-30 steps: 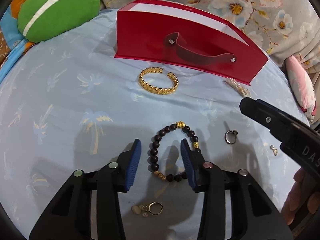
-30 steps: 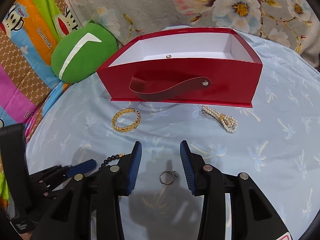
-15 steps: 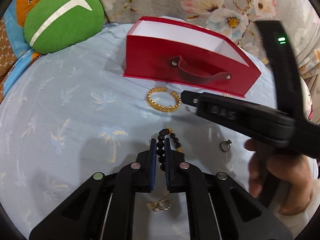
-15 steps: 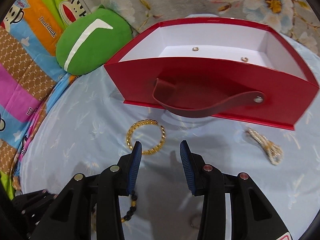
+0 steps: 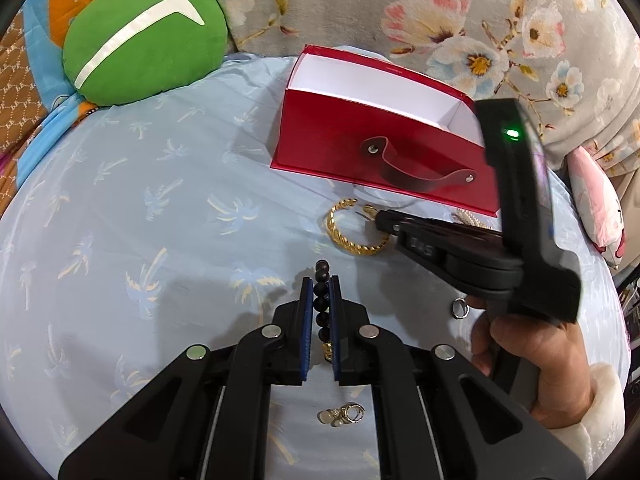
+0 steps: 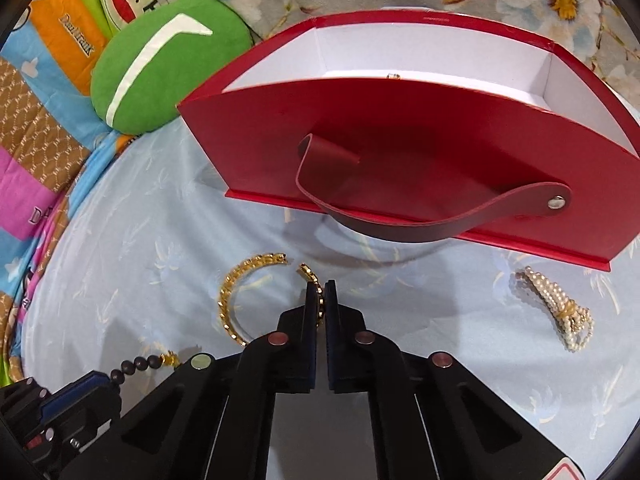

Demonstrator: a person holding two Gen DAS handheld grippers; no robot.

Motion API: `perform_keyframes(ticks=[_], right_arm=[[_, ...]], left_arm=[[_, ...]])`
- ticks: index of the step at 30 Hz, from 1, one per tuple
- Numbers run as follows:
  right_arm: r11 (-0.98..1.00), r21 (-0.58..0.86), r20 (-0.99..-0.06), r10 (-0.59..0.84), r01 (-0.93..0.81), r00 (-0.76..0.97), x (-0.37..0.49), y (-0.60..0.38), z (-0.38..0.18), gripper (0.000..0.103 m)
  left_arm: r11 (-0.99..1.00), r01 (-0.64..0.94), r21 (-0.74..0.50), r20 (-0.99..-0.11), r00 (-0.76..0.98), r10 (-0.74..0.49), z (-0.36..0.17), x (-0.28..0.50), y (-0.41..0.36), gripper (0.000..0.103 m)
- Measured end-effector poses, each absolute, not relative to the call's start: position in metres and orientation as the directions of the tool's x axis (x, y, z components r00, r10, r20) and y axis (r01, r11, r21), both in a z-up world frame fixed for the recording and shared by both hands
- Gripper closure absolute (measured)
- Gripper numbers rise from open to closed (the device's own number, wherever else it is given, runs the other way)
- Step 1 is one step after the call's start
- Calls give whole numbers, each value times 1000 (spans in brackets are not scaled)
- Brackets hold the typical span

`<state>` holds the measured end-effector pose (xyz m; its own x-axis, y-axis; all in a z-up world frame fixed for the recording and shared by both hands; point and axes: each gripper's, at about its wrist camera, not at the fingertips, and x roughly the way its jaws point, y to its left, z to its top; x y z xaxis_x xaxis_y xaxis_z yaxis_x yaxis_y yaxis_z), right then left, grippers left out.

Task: Organize jewelry
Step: 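Carry the bracelet with the left tool while the right tool carries the bangle into the red box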

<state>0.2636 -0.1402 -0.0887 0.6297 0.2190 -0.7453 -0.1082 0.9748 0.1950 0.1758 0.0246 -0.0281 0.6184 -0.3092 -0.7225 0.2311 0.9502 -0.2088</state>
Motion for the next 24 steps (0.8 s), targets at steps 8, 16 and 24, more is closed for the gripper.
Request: perform_keyframes(ticks=[8, 16, 24], right_arm=[[976, 192, -666, 209, -106, 716, 223, -158, -47, 100], [980, 183, -544, 170, -82, 822, 189, -188, 19, 100], [987, 159, -457, 108, -38, 883, 196, -226, 76, 100]], left_arm=[[951, 238, -198, -701, 643, -307, -14, 170, 26, 97], [954, 256, -156, -662, 689, -294, 17, 170, 19, 96], [957, 281, -73, -559, 783, -272, 76, 199, -2, 96]])
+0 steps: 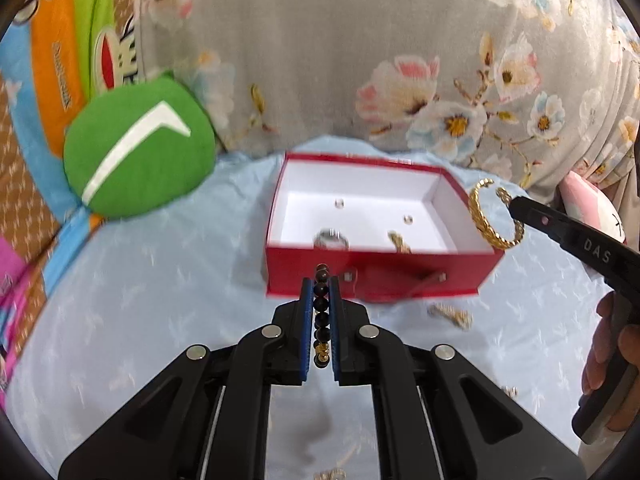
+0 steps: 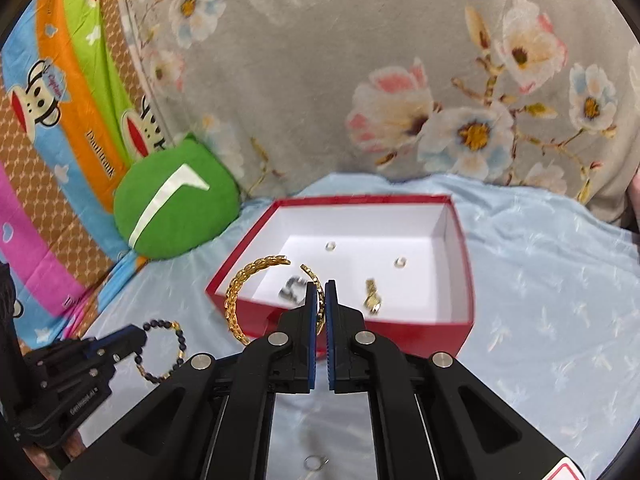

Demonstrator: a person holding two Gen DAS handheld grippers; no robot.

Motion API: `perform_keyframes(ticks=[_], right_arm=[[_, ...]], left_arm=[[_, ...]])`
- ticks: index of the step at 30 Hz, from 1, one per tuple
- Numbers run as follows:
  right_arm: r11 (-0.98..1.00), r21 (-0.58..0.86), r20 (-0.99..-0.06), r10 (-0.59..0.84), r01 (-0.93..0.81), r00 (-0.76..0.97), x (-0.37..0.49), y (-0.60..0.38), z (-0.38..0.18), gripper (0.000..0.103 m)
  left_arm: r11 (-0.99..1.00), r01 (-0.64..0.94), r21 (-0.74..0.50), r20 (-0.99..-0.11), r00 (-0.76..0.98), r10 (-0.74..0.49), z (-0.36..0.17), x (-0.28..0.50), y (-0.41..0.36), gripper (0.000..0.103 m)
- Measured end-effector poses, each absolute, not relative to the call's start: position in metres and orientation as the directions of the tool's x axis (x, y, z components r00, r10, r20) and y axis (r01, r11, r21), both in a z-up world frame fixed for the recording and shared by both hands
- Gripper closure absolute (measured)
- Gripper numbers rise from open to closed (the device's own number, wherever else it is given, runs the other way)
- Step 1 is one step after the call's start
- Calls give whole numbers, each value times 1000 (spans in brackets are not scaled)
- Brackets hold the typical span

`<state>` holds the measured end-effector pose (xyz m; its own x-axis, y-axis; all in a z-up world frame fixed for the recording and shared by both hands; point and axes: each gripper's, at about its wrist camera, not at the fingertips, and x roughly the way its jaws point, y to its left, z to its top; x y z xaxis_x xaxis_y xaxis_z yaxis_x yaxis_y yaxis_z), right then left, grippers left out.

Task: Organize jewelry
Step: 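Carry the bracelet with the left tool while the right tool carries the bangle into the red box, then open both tools to drop the bracelet and bangle into the box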

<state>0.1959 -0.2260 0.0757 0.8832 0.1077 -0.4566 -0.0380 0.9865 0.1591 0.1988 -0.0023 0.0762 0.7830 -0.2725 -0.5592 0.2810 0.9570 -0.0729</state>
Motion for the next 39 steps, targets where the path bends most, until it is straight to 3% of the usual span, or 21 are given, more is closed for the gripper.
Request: perform_keyframes(ticks=[6, 13, 22, 32, 35, 37, 39], right_arm=[[987, 161, -450, 79, -7, 889, 237, -251, 89, 100], [982, 184, -505, 63, 36, 861, 305, -279, 76, 100], [978, 197, -606, 64, 72, 793, 377, -296, 29, 100], [982, 167, -641, 44, 83, 767, 404, -292, 5, 98], [978, 186, -631, 47, 92, 774, 404, -295, 5, 97], [977, 192, -619, 44, 96, 784, 402, -296, 7, 95], [976, 196, -616, 45, 97, 786, 401, -297, 7, 94]], left_arm=[[952, 297, -66, -492, 821, -291, 117, 250, -23, 96], [958, 281, -61, -496, 824, -273, 132, 332, -50, 96], [967, 255, -7, -573, 791, -213, 97, 418, -83, 96], [975, 222, 6, -620, 766, -171, 58, 455, -93, 96], [981, 194, 16, -615, 775, -143, 52, 458, -91, 93], [984, 178, 2, -619, 773, -138, 48, 461, -88, 76], [986, 168, -6, -619, 773, -135, 46, 461, -84, 75]])
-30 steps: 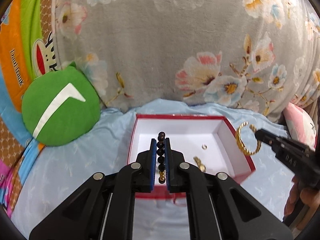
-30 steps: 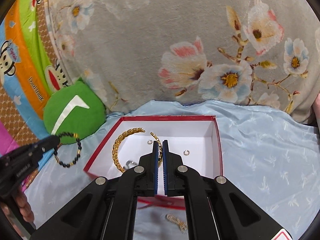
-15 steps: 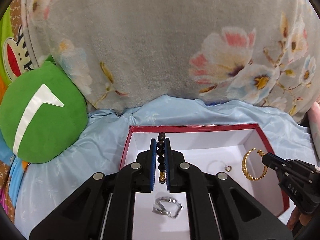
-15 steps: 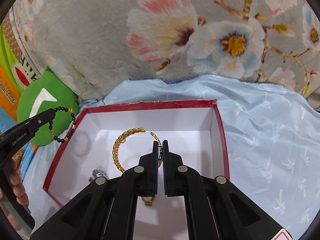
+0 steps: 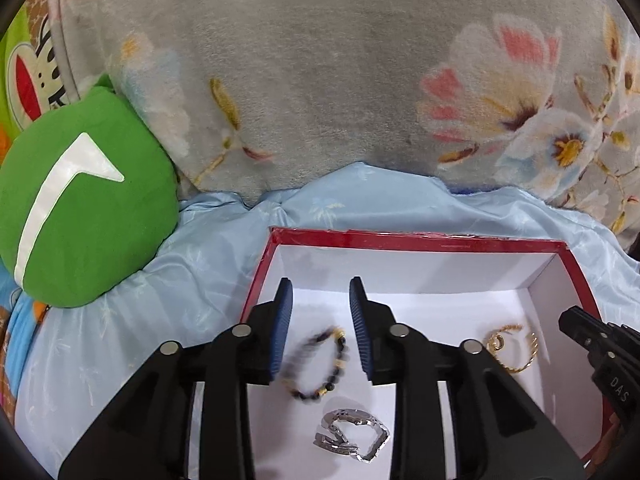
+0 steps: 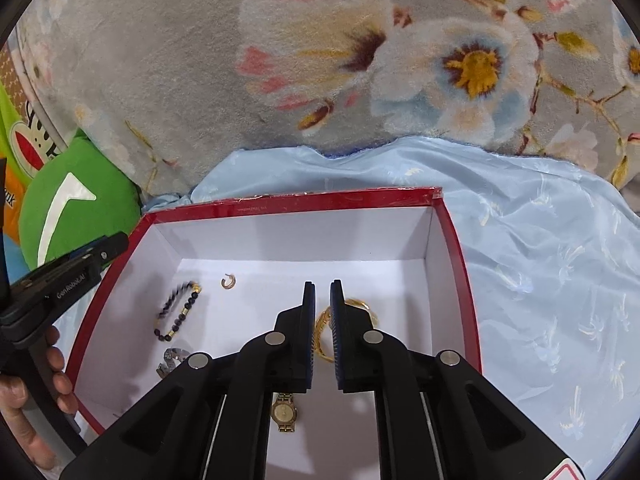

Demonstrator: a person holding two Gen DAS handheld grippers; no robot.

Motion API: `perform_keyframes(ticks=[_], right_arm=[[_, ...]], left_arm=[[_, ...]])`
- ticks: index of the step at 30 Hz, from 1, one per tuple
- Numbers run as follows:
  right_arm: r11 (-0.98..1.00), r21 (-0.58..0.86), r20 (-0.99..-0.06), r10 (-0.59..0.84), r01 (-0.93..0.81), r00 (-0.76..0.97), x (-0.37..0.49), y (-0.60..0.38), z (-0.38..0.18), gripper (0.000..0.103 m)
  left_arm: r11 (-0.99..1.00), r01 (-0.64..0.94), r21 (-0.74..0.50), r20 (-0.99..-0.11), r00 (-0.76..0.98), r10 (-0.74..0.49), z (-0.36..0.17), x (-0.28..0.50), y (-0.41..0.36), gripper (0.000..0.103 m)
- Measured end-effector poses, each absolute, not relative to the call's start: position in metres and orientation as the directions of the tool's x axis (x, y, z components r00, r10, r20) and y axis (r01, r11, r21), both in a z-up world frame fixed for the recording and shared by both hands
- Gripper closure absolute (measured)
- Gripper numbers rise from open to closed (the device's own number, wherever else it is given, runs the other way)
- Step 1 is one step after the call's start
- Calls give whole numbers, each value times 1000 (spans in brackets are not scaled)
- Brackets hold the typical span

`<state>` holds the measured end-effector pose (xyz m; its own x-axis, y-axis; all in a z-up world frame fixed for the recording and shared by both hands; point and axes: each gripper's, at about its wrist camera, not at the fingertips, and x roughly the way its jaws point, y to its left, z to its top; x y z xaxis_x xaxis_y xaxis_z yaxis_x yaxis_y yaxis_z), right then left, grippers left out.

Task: Organize jewelry
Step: 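Open both tools to drop the bracelet and bangle into the box, then withdraw both tools from the box toward the gold earrings on the cloth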

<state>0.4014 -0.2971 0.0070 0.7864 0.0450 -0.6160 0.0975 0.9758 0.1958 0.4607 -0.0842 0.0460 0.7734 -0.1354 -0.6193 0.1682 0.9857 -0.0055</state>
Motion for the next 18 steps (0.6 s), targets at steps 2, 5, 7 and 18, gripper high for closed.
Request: perform_keyframes(ticks=[2, 5, 7, 18], right_arm=[[976, 195, -614, 43, 98, 788, 401, -297, 7, 94], [976, 195, -607, 39, 101, 794, 399, -298, 8, 94], [976, 195, -606, 38, 102, 795, 398, -298, 9, 94], [981, 174, -580, 29, 89, 814, 366, -291, 25, 94]], left_arm=[[986, 165, -4, -622, 772, -132, 45, 460, -82, 75], [986, 164, -9, -622, 772, -134, 45, 458, -80, 75], [986, 164, -8, -619, 774, -134, 46, 456, -79, 74], [985, 170, -3, -595, 791, -139, 66, 428, -73, 74]])
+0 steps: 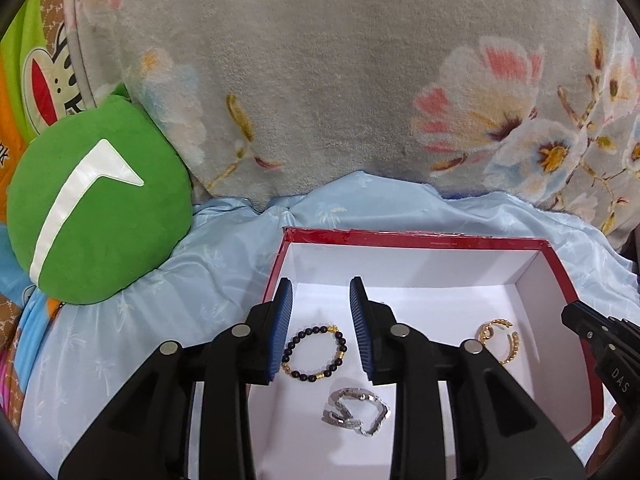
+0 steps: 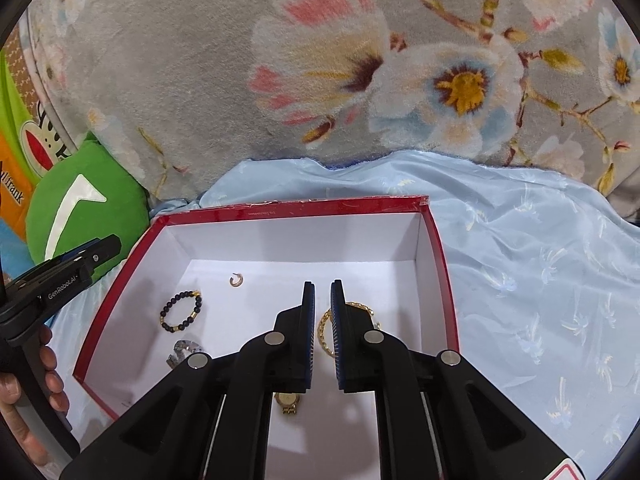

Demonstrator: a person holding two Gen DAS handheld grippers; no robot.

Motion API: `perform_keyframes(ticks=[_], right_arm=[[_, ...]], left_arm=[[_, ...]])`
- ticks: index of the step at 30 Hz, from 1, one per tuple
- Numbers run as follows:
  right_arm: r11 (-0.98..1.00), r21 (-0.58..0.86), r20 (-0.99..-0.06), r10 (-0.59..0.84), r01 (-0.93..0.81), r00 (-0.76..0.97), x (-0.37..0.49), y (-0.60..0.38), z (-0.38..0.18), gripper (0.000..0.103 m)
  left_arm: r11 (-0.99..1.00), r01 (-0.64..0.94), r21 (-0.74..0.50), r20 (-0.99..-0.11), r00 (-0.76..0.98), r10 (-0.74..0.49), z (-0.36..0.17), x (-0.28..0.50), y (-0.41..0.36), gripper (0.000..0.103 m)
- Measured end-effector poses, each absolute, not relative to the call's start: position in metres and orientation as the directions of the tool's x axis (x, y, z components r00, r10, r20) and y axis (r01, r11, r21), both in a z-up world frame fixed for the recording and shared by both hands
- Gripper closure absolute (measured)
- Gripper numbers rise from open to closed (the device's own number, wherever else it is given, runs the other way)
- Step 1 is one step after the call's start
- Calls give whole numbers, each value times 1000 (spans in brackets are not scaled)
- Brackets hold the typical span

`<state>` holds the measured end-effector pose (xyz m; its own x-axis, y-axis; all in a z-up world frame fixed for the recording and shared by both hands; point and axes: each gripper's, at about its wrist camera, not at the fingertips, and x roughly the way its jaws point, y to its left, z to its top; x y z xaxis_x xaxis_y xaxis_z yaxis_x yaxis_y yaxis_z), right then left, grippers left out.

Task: Organize jewelry
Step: 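Withdraw both tools from the box toward the gold earrings on the cloth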

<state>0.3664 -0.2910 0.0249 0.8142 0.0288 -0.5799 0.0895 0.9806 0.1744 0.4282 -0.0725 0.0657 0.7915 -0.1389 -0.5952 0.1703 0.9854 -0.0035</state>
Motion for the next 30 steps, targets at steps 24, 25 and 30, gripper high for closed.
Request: perform_keyframes(ticks=[24, 25, 30], right_arm=[[969, 190, -567, -24, 159, 823, 123, -294, -2, 77], [967, 191, -573, -29, 168, 819, 111, -294, -7, 77], [959, 198, -603, -42, 201, 797, 74, -295, -29, 76]], left_arm=[[980, 196, 23, -636, 759, -137, 45, 231, -2, 47], [981, 194, 18, -645, 752, -137, 40, 224, 0, 47], [979, 199, -36, -702, 692, -167, 9, 186, 14, 47]])
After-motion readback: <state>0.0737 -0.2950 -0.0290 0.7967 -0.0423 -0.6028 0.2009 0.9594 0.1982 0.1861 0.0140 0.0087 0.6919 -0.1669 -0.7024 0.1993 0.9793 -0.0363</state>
